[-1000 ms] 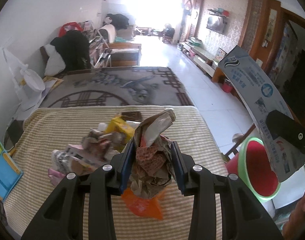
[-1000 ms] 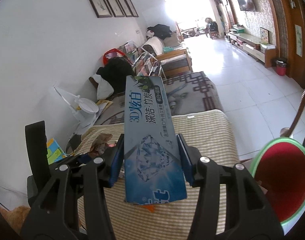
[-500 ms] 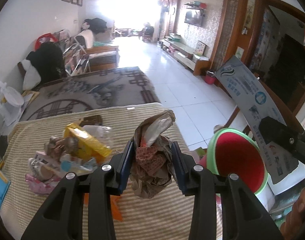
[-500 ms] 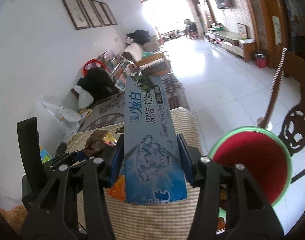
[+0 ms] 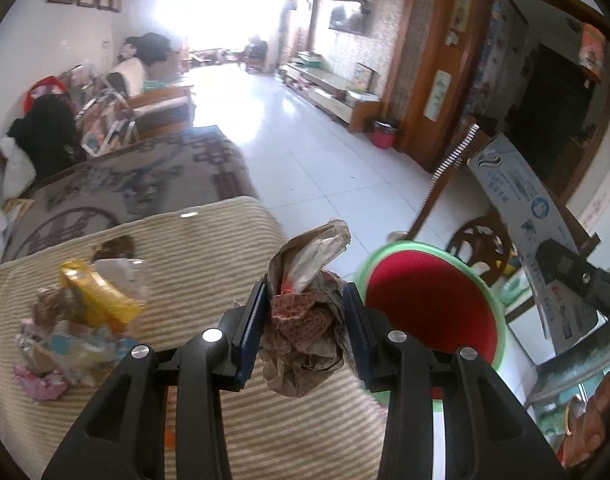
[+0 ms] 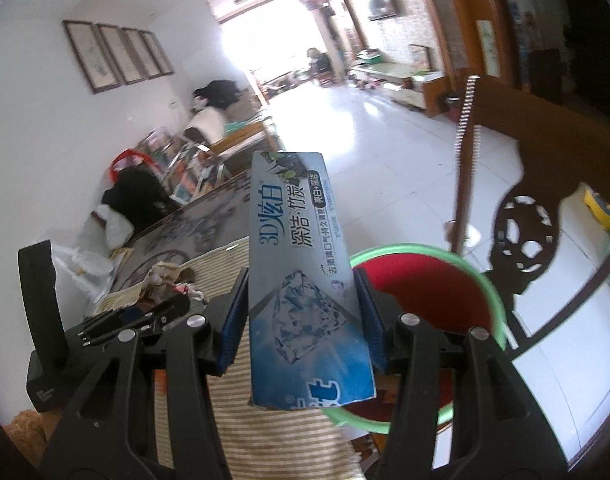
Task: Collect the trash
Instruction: 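Carry the crumpled paper to the red bucket with the left tool while the right tool holds the toothpaste box, then open the left tool to drop the paper while the right tool drops the toothpaste box into the bucket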
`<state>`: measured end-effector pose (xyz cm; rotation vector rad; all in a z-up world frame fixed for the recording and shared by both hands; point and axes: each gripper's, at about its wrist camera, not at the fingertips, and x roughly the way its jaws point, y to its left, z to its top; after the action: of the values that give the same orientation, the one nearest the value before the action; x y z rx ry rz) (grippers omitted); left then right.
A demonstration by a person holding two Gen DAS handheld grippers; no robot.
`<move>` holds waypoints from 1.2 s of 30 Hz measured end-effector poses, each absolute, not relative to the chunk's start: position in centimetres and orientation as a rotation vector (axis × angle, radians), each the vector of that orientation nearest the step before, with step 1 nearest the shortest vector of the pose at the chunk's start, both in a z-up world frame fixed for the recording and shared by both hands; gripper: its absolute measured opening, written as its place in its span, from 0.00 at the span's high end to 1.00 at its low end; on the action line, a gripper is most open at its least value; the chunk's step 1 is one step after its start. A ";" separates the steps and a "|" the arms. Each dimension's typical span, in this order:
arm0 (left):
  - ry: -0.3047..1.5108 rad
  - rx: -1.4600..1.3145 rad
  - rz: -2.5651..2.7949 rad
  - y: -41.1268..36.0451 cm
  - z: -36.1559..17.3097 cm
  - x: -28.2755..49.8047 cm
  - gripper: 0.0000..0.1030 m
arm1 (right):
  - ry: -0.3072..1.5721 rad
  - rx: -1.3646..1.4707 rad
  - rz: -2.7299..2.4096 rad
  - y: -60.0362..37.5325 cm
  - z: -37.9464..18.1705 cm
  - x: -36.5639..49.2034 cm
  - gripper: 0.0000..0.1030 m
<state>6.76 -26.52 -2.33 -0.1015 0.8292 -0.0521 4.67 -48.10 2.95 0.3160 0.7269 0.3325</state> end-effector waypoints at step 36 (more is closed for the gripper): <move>0.835 -0.134 -0.046 -24.2 -4.5 8.8 0.28 | 0.834 0.328 0.163 -51.7 -0.9 7.7 0.52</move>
<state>8.85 -24.23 -4.51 -0.1342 0.8350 -0.0463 7.67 -51.68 -0.87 0.3279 0.8343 0.1629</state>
